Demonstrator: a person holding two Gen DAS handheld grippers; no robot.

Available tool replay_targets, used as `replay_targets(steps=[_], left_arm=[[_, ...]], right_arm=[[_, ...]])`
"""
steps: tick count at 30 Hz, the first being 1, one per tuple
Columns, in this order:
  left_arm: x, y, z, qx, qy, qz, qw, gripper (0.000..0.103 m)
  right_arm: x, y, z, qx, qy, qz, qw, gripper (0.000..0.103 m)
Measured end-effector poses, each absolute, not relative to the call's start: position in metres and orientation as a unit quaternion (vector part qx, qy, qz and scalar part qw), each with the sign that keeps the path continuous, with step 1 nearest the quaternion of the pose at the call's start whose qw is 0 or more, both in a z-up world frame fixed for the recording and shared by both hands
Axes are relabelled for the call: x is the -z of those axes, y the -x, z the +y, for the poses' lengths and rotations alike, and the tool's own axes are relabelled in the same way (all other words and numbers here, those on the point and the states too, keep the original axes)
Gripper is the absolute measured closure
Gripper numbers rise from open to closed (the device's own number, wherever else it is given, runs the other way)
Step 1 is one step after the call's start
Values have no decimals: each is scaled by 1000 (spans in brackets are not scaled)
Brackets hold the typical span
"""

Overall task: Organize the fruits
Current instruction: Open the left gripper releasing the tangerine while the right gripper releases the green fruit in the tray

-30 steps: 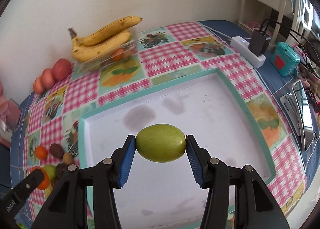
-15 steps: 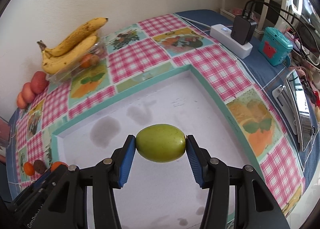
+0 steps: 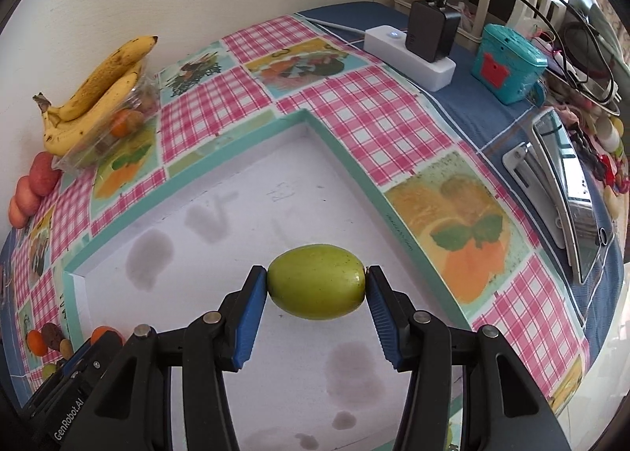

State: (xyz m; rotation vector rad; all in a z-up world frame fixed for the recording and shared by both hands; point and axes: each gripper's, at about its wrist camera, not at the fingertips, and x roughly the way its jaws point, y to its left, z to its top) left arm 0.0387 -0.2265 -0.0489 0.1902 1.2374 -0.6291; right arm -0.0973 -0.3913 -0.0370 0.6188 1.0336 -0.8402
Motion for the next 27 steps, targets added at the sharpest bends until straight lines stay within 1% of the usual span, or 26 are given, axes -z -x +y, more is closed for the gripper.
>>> replay_targets(steps=[4,16,19,21,23,24,25,27], left_arm=[[49,-39,-226,290,-87,570,764,65],[43,-39,-226,289,-91,578,758,62],[36,-39,-225,292,-88,574,760,56],[31,-39,-224,293,-86,571,762,55],[24,-40,-222,292,-85,567,765,48],[21,-40,-221,290,-84,565,768,42],[17,-41,-218,287,-81,563,770,37],[13,-44,-214,280,-76,563,774,33]], right_arm=[[45,99,-393,381,-290,480,735,50],[46,99,-393,380,-289,482,735,50],[46,99,-393,379,-289,483,734,49],[46,99,-393,378,-290,484,734,49],[46,99,-394,376,-290,487,733,49],[45,99,-394,373,-293,487,734,47],[44,99,-395,371,-294,486,734,42],[41,100,-394,373,-289,486,735,41]])
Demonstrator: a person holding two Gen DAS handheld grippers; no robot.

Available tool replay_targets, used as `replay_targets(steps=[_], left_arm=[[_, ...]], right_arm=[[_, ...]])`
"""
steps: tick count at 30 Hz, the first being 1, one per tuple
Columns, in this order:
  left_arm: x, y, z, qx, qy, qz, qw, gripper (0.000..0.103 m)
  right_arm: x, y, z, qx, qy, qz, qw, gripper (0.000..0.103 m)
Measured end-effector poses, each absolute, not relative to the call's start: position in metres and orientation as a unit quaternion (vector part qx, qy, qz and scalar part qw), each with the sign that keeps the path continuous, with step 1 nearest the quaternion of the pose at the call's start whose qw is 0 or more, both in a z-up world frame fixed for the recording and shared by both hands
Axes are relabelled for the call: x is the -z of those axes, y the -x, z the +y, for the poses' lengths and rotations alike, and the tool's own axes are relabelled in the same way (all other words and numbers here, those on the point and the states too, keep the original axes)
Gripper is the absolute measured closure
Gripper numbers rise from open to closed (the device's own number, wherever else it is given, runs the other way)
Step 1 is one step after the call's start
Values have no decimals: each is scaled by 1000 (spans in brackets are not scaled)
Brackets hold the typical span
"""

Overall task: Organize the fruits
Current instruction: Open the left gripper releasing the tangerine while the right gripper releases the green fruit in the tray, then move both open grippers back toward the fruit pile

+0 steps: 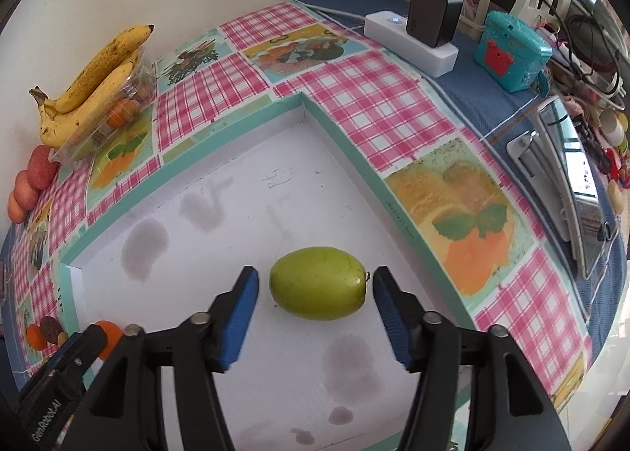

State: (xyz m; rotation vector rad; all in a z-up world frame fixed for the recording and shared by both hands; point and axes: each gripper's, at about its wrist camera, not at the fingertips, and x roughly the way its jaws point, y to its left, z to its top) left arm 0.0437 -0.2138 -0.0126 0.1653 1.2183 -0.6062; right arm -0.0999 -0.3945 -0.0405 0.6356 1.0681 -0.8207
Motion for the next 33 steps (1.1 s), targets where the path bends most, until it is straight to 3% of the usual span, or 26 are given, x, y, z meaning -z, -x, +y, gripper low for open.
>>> replay_targets(steps=[3,5,7,12,33], left_arm=[[7,-50,-204,261,-71,559,784,25],[3,-54,-196,243,-74,553,794,18],[1,-59,-188,227,-78,547,802,7],[-5,-68,-172,192,-95,528,822,0],[-19,-78,-139,155,-123,485,852,0]], right_arm=[[33,100,-393,370,-286,484,739,39],[28,100,-391,367,-285,483,742,25],[24,101,-389,366,-282,483,744,25],[17,104,-384,367,-284,478,746,18],[11,83,-345,290,-252,457,802,18]])
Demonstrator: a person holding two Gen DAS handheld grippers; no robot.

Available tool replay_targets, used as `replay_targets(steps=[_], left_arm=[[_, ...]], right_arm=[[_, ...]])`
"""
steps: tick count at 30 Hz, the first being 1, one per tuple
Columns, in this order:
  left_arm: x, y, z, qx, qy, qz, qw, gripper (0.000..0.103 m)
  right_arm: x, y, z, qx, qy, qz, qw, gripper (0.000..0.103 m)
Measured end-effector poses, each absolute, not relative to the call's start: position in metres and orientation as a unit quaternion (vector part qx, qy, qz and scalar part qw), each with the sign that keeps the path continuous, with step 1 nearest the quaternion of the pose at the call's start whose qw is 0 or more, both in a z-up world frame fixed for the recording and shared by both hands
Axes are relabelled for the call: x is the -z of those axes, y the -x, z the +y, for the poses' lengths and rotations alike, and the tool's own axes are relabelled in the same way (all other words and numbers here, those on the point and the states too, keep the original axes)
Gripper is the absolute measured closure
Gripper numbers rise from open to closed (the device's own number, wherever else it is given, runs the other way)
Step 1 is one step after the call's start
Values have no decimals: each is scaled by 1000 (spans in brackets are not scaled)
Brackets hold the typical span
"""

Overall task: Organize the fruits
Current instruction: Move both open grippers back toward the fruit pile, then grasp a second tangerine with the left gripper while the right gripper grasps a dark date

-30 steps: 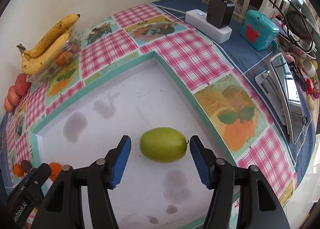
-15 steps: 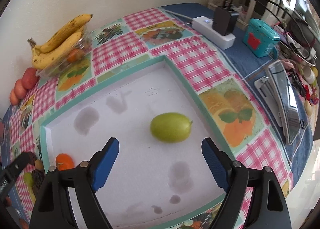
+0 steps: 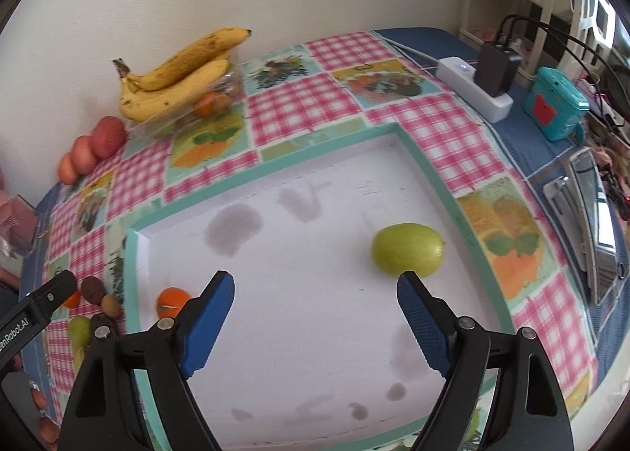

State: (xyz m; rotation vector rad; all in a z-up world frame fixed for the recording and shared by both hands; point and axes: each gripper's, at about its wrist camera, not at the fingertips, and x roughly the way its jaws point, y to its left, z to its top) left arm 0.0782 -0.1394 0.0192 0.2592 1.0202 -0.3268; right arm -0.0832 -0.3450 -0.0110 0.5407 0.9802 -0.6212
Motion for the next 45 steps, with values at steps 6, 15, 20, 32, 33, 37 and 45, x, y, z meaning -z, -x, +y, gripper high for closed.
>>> replay_targets(steps=[6,15,20,32,33,37,45], left_arm=[[-18,-89,-115,153,-97,484,856,0],[-23,-106,-74,146,-71,465,870,0],[-26,-119,-46,146,-19,469,871,0],[-45,-137,15,127,41,463,876,0],[-45,-138,17,125,40,464,876,0],[-39,-141,18,116,20,470,875,1],[-2,-160,5,142,23,510,848,11]], right_arm=[[14,74,-331,279,-228,465,809,18],[16,57,-305,256,-197,470,821,18],[18,46,-291,233,-210,479,820,17],[-3,12,-237,153,-208,443,859,18],[-6,9,-232,148,-203,438,863,18],[-6,-3,-216,121,-198,436,870,18],[8,-20,-193,95,-192,457,863,34]])
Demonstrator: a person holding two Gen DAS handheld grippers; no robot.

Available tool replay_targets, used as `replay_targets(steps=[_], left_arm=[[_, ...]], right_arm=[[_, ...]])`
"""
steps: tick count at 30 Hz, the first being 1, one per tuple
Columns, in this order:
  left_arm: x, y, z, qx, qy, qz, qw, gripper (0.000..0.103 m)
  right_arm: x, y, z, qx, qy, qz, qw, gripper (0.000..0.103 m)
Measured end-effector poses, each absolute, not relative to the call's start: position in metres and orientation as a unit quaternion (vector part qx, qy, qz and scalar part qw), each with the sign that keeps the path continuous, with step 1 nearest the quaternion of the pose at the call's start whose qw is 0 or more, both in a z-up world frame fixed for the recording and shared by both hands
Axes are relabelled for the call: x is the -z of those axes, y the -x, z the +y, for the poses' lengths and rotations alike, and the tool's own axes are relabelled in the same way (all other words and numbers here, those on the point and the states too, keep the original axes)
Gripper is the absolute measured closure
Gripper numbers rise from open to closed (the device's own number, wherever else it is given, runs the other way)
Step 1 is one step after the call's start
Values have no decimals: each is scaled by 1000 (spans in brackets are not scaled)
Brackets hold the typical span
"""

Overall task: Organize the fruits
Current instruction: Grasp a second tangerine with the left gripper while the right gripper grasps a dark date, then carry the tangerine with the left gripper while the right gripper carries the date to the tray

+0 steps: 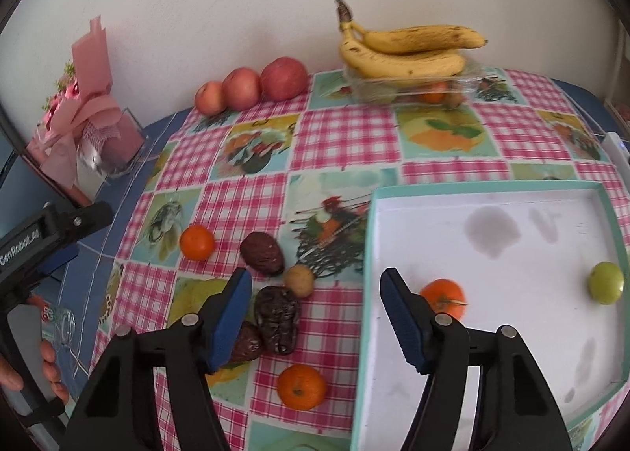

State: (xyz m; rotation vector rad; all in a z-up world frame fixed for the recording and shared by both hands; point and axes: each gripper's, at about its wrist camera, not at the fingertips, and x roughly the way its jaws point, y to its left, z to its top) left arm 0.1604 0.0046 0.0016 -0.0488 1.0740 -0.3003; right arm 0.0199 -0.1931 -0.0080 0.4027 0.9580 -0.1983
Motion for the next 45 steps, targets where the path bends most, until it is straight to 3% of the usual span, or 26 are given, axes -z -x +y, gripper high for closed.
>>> replay_targets(steps=[5,7,14,16,19,23,45], left_arm=[[27,-174,-8,166,36,533,829,14],[39,-177,-12,168,39,545,821,24],[51,-179,-16,186,61,550,812,38],[52,-180,-17,190,65,553,809,54],[53,-180,-19,203,73,555,804,65],[52,-179,-18,205,76,553,804,66],[-38,-140,-15,213,49,480,850,66]], right_arm=[[25,-30,-181,73,-202,479,851,48],[34,-33,-177,66,-205,489,845,50],[57,-40,-171,54,-218,513,828,52],[61,-42,-169,52,-217,519,825,55],[64,-43,-167,53,-220,522,822,56],[67,-43,-168,52,-228,524,819,65],[8,-23,-188,95,-219,473,848,65]])
